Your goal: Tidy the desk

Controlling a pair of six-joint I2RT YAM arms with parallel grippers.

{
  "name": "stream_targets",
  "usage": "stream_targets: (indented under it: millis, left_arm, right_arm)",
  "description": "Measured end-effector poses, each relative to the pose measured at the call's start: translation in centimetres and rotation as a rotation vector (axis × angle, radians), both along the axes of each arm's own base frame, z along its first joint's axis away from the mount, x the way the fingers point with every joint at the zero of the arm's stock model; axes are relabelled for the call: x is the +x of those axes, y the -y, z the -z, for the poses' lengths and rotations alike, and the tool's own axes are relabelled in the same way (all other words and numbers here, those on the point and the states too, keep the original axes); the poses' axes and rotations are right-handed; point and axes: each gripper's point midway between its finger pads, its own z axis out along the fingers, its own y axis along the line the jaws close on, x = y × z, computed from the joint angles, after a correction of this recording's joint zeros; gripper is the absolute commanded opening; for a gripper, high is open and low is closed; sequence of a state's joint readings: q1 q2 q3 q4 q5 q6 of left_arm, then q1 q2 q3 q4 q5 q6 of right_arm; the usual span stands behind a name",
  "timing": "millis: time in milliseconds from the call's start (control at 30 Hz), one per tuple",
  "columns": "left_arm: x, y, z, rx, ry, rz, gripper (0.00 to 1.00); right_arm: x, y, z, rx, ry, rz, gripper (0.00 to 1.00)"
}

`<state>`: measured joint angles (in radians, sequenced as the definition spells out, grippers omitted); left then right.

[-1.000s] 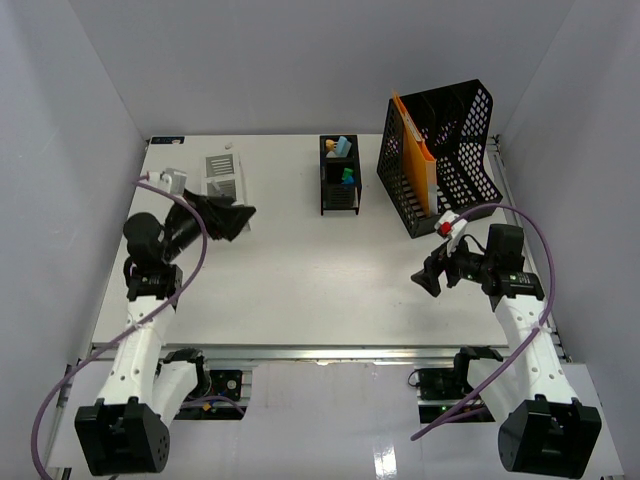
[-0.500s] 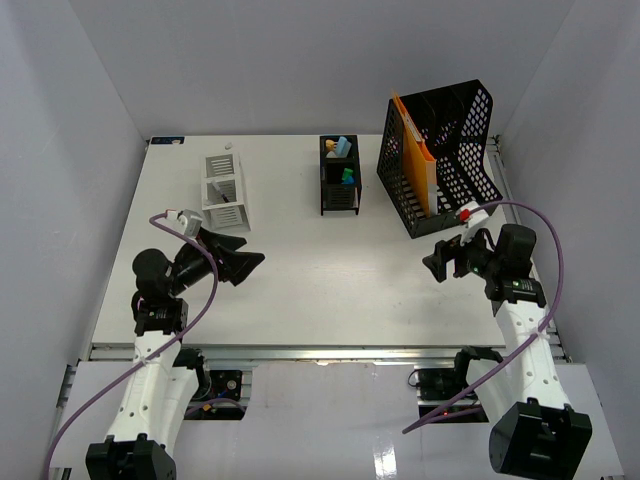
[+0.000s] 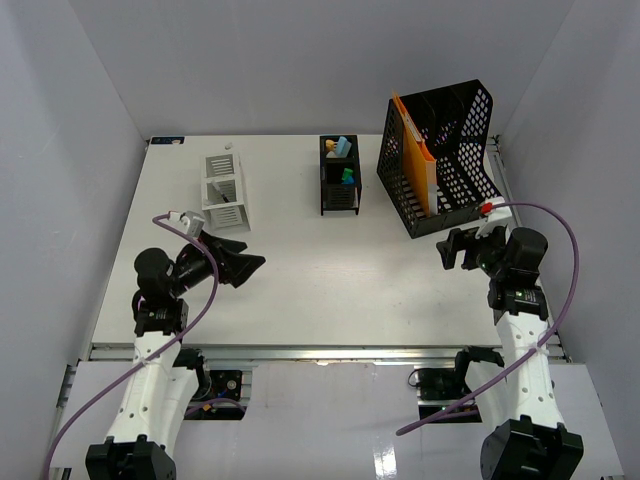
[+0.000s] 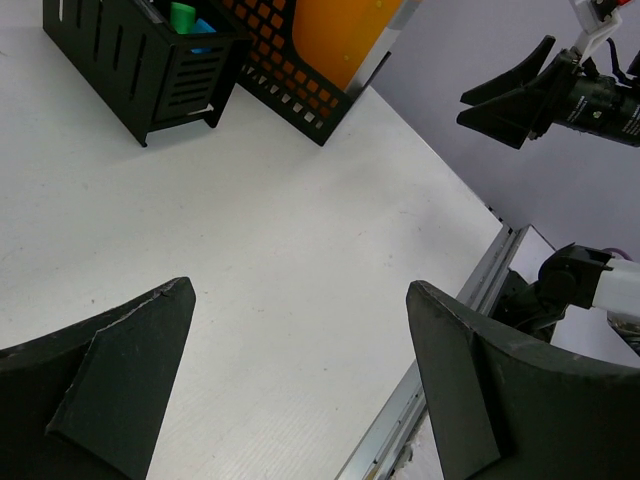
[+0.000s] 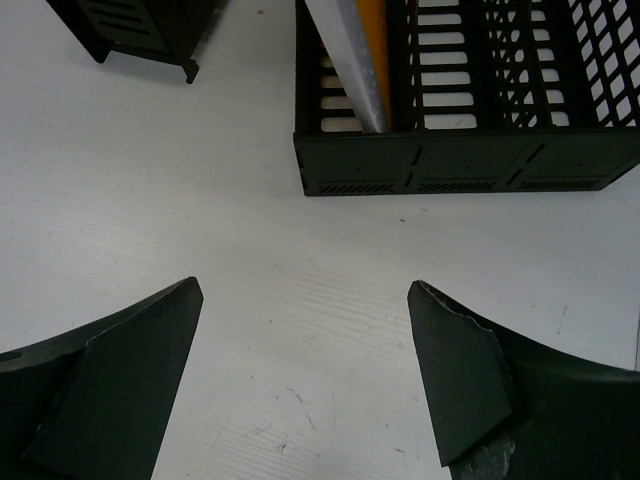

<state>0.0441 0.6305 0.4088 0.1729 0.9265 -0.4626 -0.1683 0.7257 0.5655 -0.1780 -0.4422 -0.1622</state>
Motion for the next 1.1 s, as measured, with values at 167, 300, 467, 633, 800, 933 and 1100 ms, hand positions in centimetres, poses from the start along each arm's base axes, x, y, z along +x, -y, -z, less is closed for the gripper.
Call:
stream_targets:
  millis: [167,300,467,633,800,933,1100]
  left_arm:
    - [-0.2,-0.2,0.6,0.015,-0.019,-0.015,0.98]
    - [-0.5,-0.3,0.5,0.027,-0.008,-0.023,0.98]
    - [-0.5,-0.3,0.3,0.034,0.002,-0.026,0.98]
    - [-0.6,-0.4,0.3,0.035,0.002,-0.028,0.98]
    - [-0.7,-0.4,0.2,0.037,0.007,-0.028,0.98]
    - [-0.7,-0.4,0.2,0.038,0.011,-0.029,0.98]
    - [-0.8,-0.4,0.1,0.039,0.018,-0.029,0.98]
  right_arm:
    - [0.3,0.9,0.0,0.002,-0.005,0.062,0.90]
    - [0.3,1.3,-0.2,-0.001,0.003,0.088,0.90]
    - [0.3,1.7,-0.9,-0.003,0.034,0.115,0.90]
    - [0.2,1.9,-1.1,-0.001,0.045,0.127,0.90]
    - [0.2,2.0,-0.9,0.002,0.042,0.136,0.90]
    - [0.2,2.2,-0.8,0.006,0.036,0.151,0.90]
    - [0.2,2.3,-0.8,0.013,0.034,0.163,0.90]
